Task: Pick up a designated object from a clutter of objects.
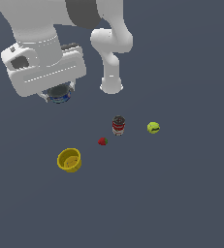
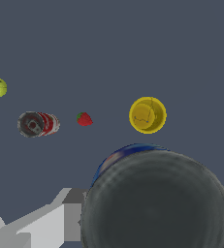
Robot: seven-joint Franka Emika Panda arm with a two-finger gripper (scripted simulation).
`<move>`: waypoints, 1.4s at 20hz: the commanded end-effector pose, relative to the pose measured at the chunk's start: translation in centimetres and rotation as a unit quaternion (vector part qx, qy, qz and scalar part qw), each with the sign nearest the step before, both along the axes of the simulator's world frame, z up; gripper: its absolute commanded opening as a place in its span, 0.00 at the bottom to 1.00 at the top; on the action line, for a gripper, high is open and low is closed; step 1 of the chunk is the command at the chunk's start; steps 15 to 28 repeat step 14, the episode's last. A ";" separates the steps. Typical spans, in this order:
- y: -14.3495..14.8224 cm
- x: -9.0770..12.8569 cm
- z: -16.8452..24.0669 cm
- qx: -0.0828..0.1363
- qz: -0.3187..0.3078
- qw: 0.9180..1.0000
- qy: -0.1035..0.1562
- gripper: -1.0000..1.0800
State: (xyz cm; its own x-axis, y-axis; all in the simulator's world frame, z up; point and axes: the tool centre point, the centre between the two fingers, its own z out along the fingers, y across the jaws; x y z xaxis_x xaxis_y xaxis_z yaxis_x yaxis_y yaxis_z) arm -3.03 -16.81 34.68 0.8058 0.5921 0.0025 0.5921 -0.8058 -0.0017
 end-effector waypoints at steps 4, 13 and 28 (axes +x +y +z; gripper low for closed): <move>-3.6 -1.1 3.5 -0.001 0.000 1.000 0.000 0.00; -6.0 -1.6 5.6 -0.002 0.000 1.000 0.001 0.00; -6.0 -1.6 5.7 -0.002 0.000 1.000 0.001 0.00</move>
